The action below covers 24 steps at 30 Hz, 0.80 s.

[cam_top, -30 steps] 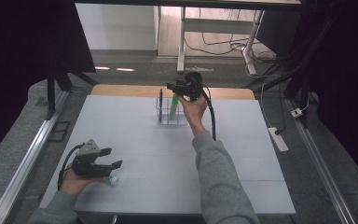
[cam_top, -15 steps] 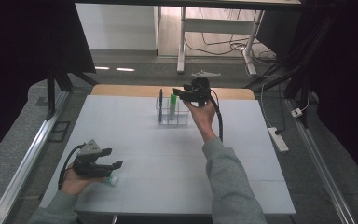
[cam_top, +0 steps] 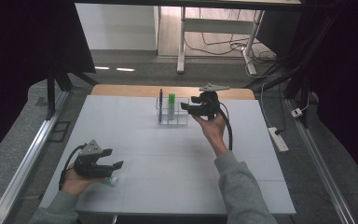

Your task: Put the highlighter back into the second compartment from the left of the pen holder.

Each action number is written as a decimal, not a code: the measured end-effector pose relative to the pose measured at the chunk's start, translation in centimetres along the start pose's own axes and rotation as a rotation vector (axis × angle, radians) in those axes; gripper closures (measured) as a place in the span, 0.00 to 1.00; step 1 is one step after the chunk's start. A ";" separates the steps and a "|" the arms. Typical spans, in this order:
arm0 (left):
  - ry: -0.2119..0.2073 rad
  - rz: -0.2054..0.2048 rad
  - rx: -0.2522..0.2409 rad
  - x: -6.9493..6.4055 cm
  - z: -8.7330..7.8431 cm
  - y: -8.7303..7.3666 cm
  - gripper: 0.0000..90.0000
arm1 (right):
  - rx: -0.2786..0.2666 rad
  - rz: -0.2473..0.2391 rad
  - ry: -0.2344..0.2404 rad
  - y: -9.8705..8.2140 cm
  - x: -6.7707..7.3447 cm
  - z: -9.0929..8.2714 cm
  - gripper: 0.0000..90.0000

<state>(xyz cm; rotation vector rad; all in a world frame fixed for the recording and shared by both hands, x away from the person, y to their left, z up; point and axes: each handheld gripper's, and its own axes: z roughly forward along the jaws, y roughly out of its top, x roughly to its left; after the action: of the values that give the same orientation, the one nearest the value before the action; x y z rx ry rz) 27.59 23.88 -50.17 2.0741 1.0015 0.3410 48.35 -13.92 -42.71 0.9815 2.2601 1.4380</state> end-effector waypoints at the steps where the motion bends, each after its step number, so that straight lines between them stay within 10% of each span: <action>1: 0.000 0.003 0.003 0.0 0.1 0.0 0.32 | 0.007 -0.003 -0.001 -0.3 0.1 -0.3 0.42; 24: -0.011 -0.024 -0.026 0.8 -0.7 -0.2 0.32 | 0.076 -0.061 -0.007 -6.7 2.7 -8.0 0.37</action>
<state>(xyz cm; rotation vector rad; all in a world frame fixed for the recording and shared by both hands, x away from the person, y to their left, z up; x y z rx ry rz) 27.66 24.97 -49.89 2.0365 1.0096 0.3277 39.28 -19.34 -44.59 0.9290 2.3339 1.3311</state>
